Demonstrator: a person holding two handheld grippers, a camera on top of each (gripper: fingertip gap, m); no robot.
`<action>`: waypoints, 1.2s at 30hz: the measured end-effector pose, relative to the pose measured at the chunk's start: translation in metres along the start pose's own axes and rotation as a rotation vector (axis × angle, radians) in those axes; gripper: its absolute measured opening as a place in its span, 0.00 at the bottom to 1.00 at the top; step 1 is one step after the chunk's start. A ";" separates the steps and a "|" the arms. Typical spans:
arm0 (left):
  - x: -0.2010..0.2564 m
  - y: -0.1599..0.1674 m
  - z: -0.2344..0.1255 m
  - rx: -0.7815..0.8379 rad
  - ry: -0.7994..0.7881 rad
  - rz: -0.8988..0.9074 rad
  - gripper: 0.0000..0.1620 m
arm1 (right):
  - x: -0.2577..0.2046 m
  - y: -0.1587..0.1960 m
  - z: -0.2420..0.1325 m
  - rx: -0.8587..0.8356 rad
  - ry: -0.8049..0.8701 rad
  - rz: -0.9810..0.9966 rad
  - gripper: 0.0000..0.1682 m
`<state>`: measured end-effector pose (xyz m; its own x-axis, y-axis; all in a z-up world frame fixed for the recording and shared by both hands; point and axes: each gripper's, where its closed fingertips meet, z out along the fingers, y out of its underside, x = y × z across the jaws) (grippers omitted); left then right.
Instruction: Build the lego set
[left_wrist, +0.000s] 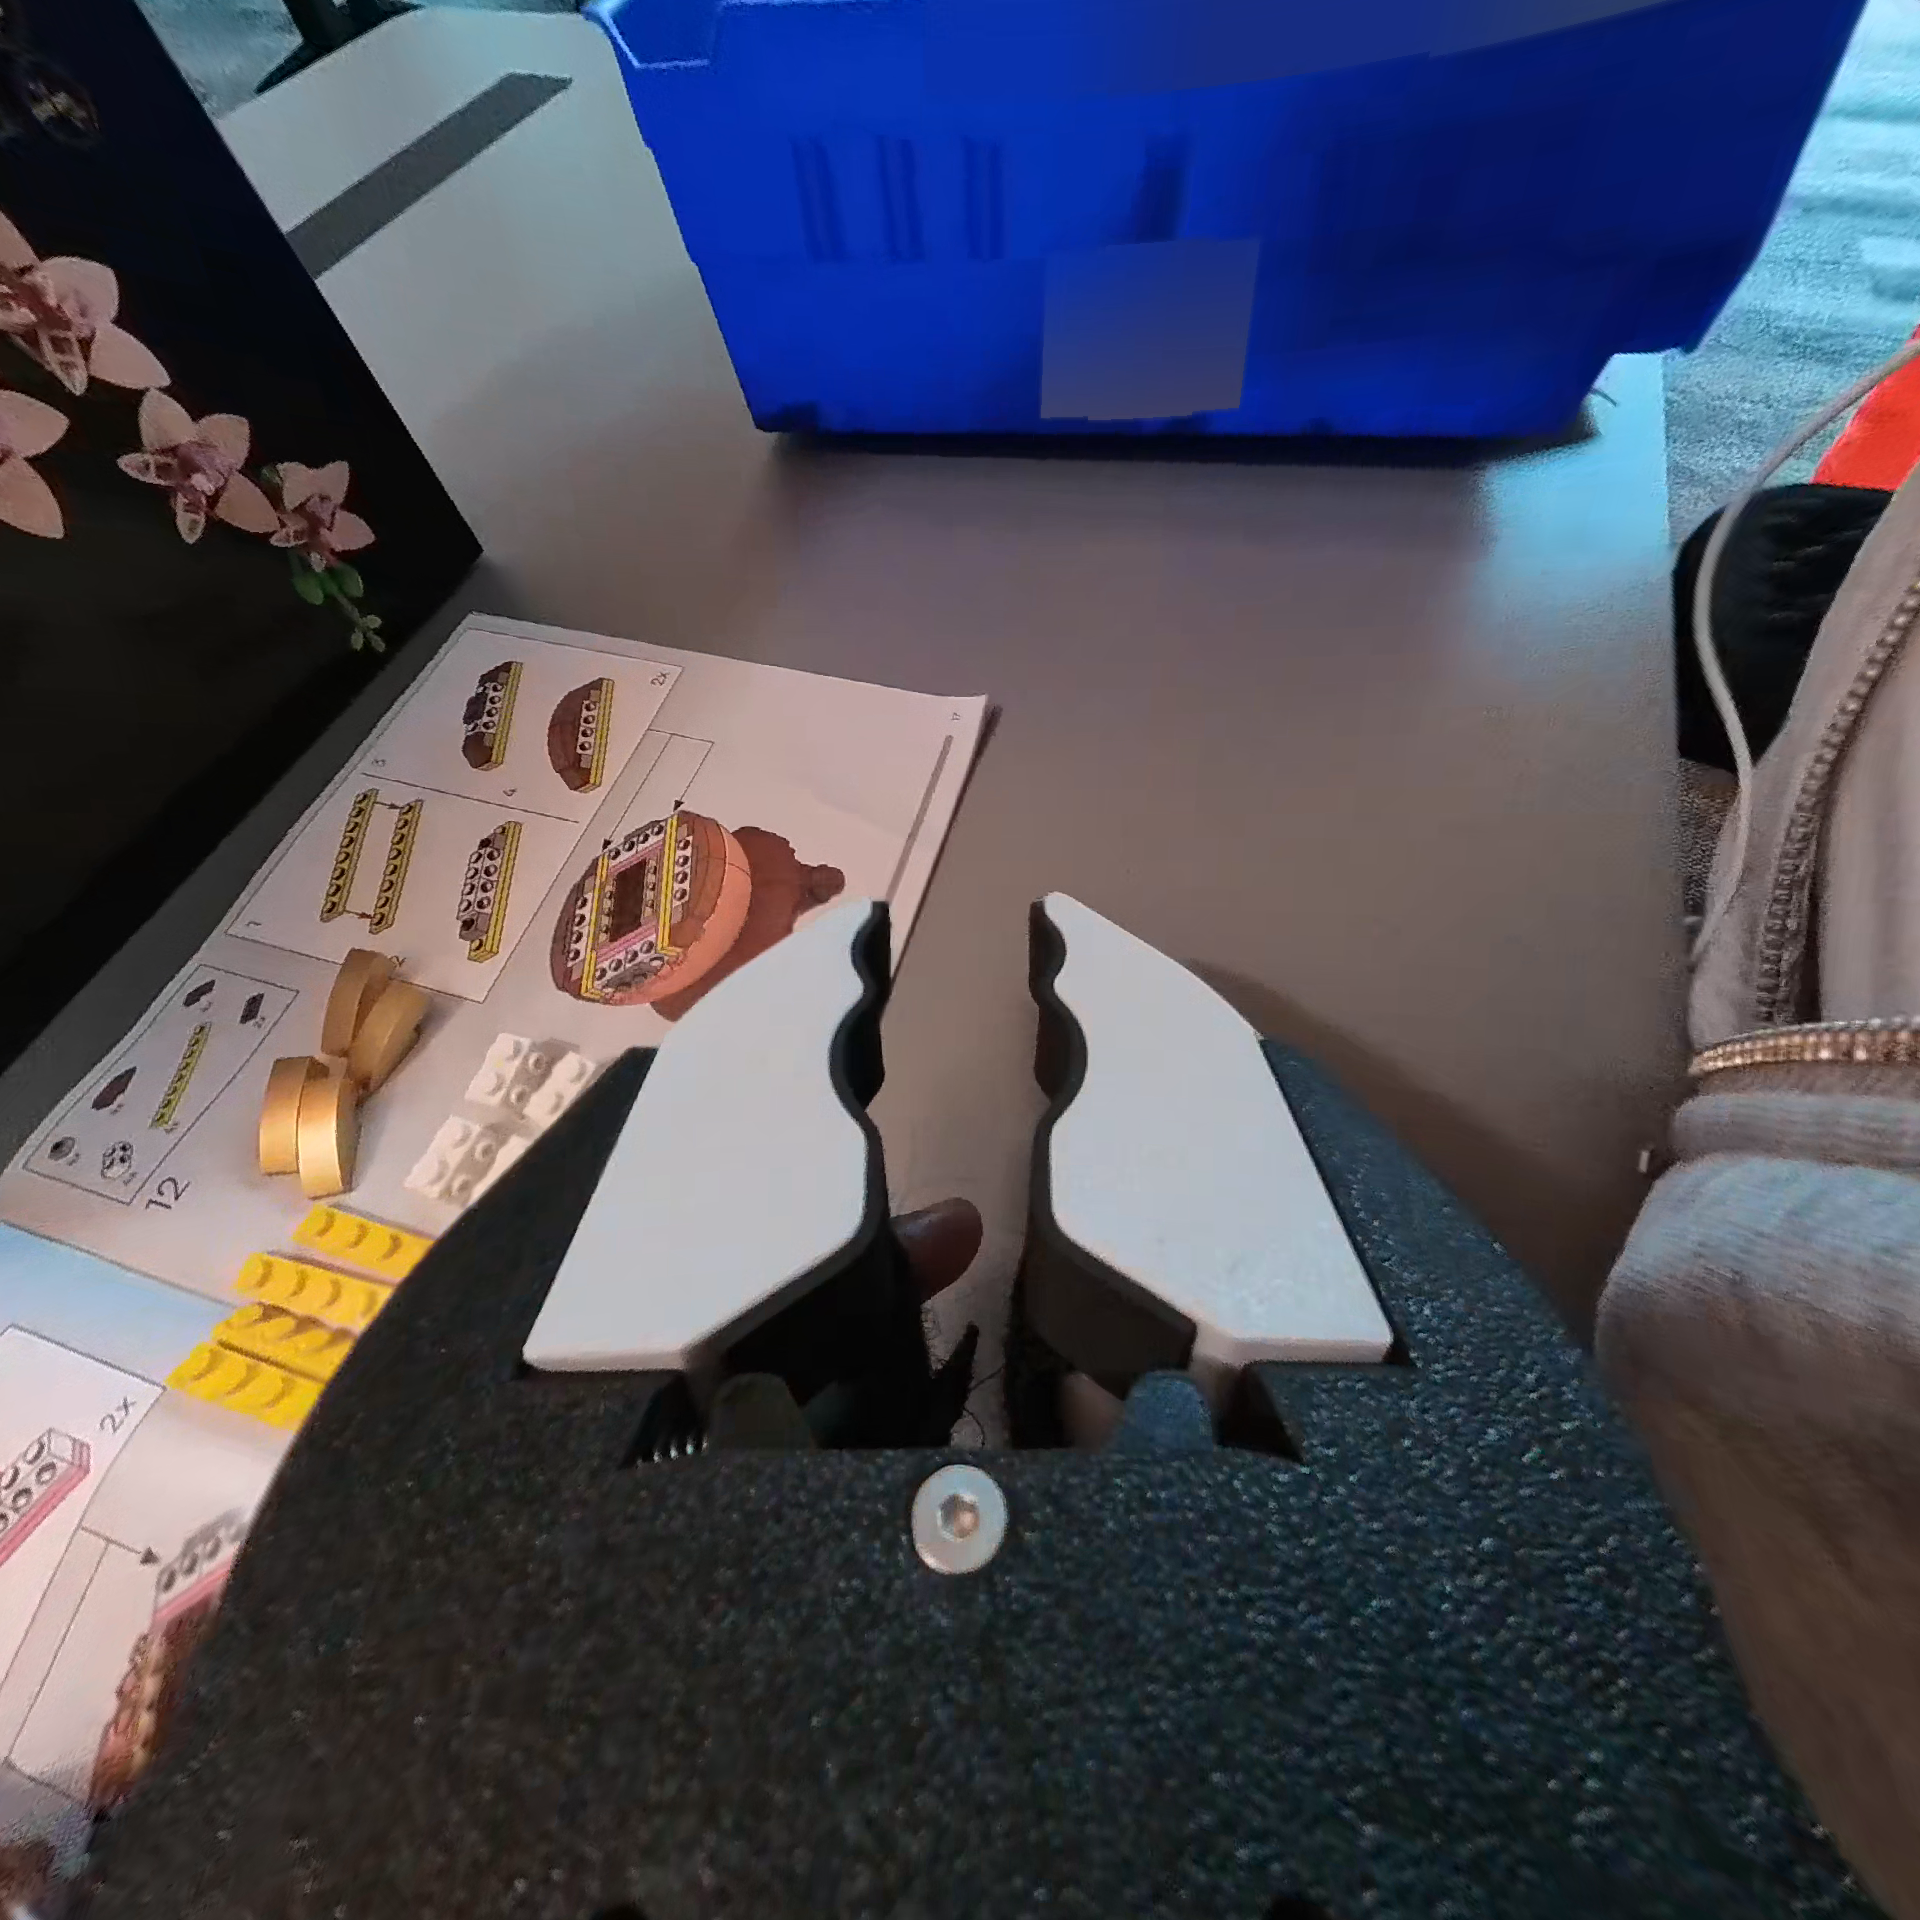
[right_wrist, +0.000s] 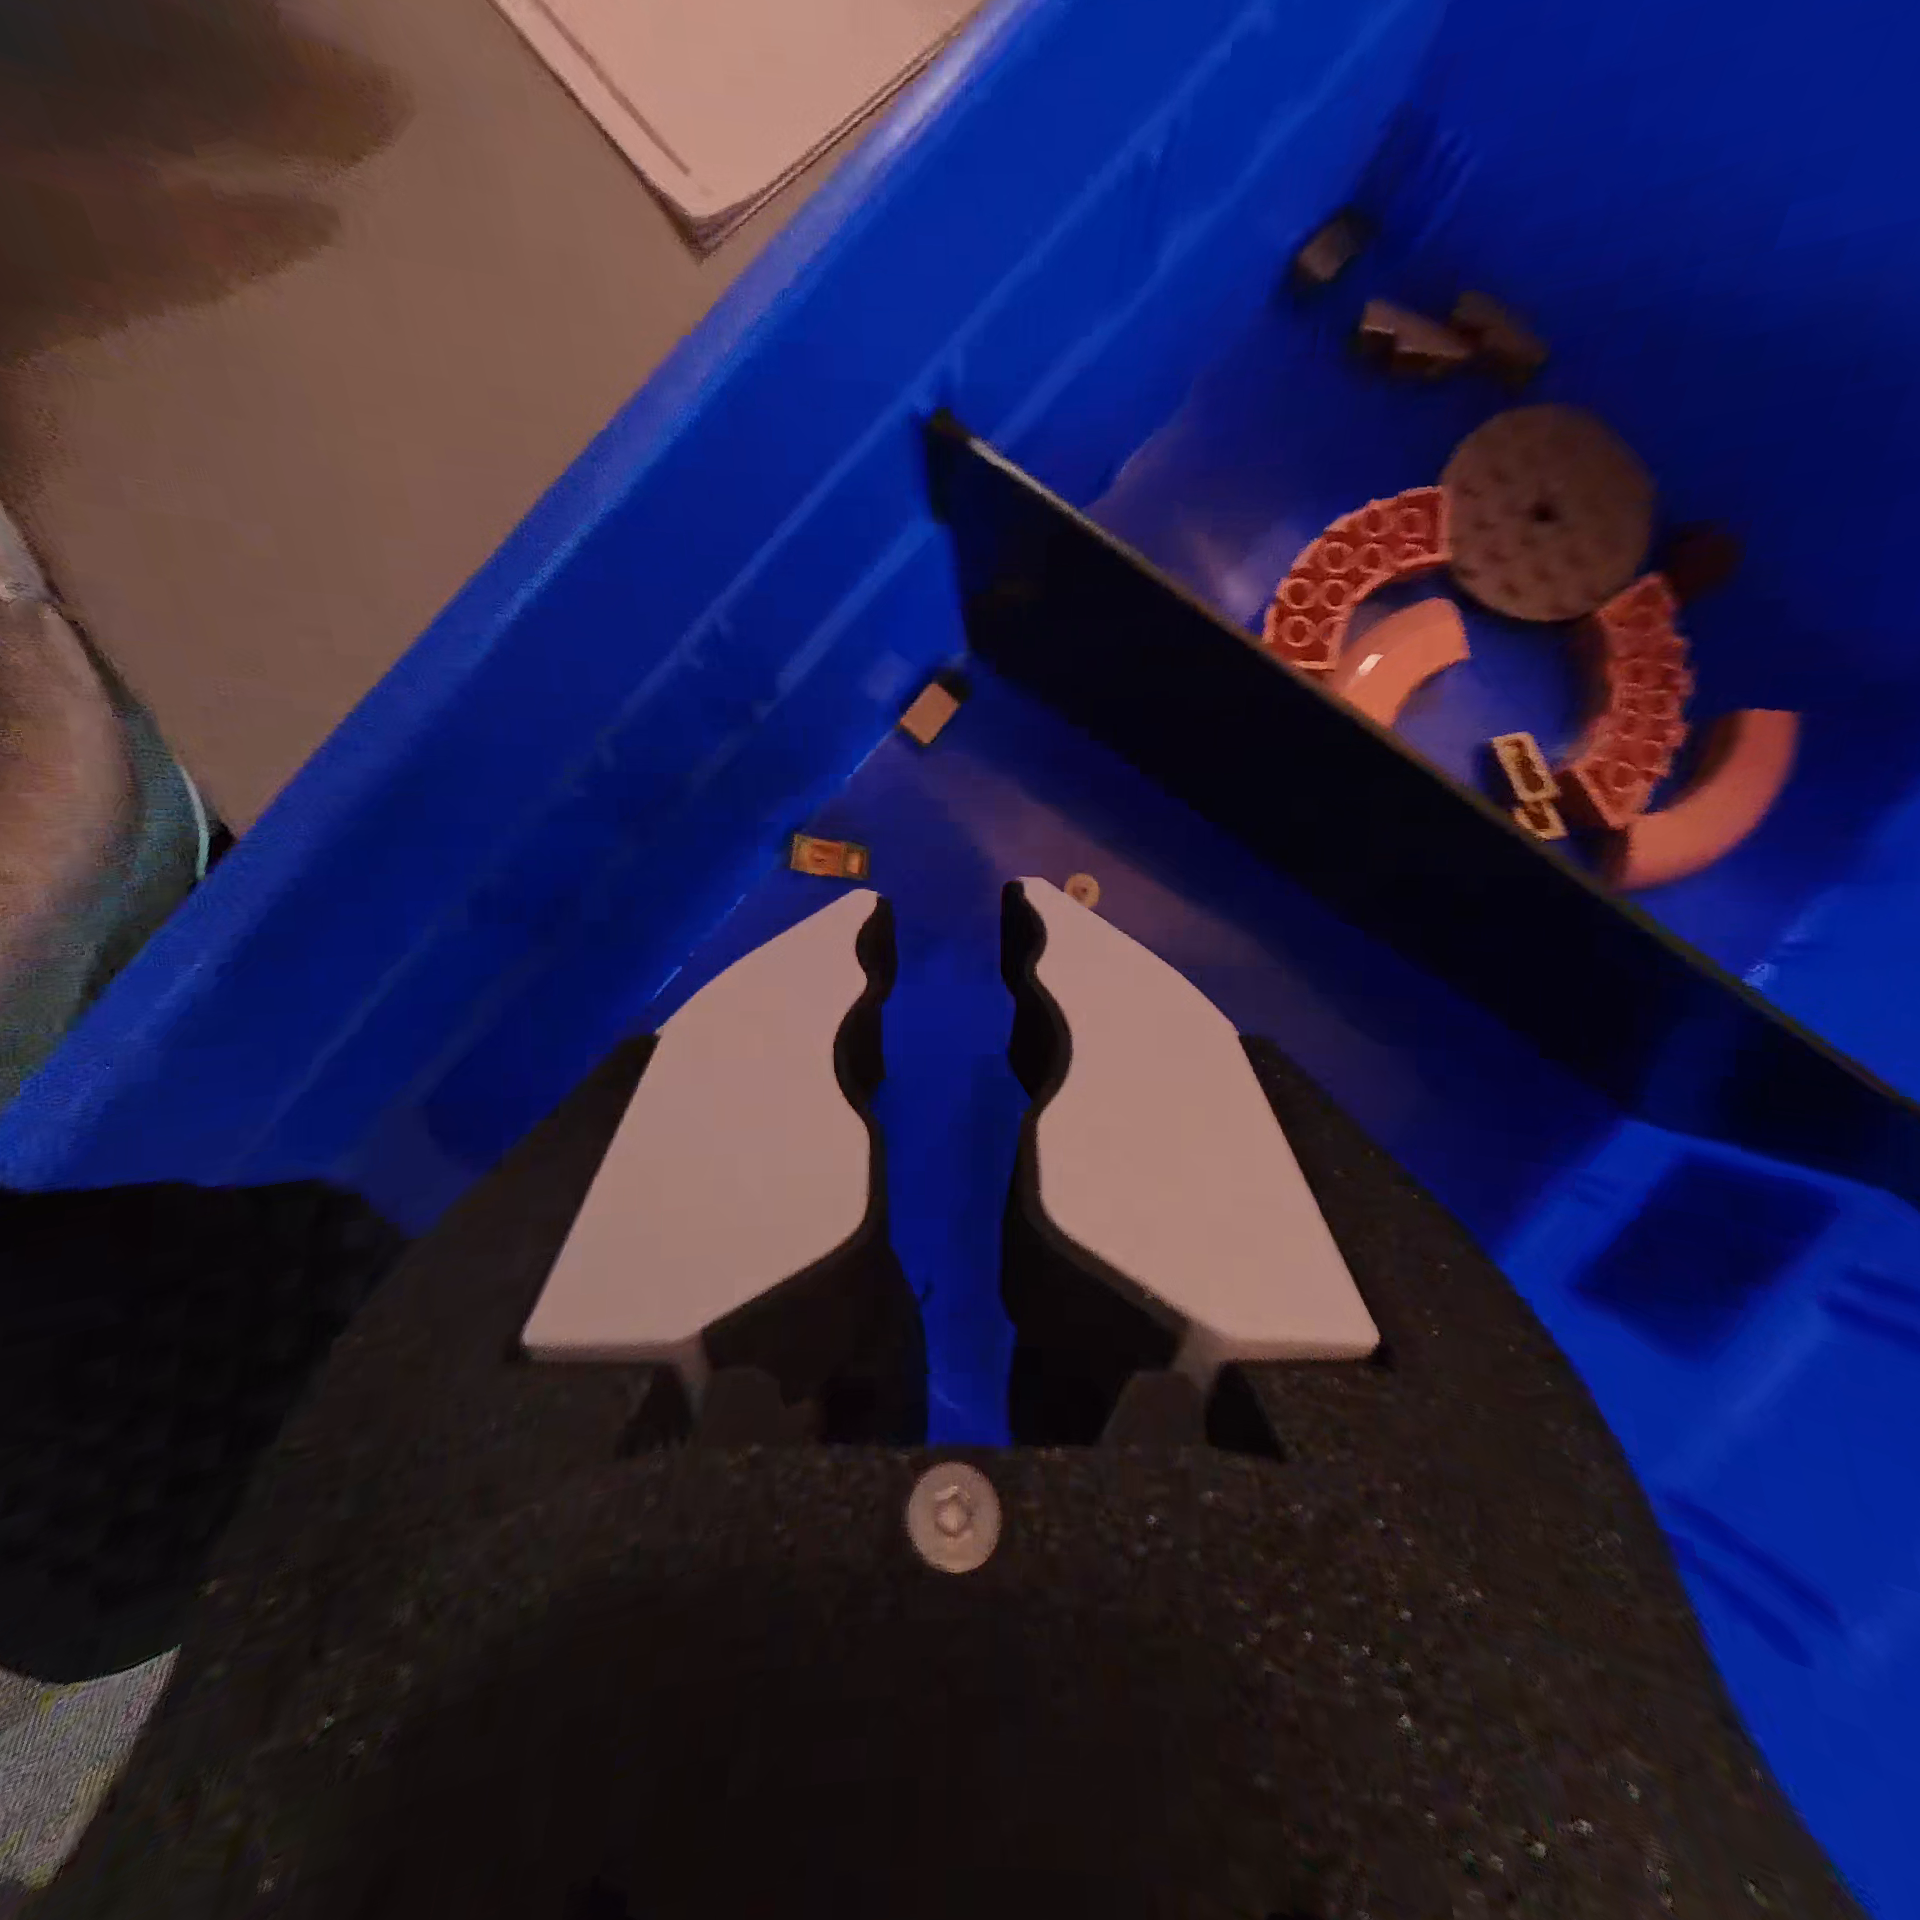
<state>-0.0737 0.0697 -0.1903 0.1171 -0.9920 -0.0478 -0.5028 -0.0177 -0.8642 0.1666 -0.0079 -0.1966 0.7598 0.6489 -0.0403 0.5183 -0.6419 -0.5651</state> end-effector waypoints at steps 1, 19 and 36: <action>-0.001 -0.001 0.002 -0.005 0.002 -0.001 0.15 | -0.001 0.000 0.006 -0.004 -0.014 -0.008 0.12; -0.006 -0.007 0.010 -0.007 -0.004 -0.003 0.15 | -0.019 0.007 0.026 -0.022 -0.191 -0.320 0.02; 0.020 -0.120 -0.049 0.670 0.116 0.092 0.15 | -0.124 -0.227 -0.035 0.793 -0.368 0.048 0.01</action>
<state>-0.0532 0.0455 -0.0630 -0.0118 -0.9934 -0.1143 0.1364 0.1116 -0.9843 -0.0320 0.0432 -0.0344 0.5283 0.8067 -0.2650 -0.0408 -0.2876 -0.9569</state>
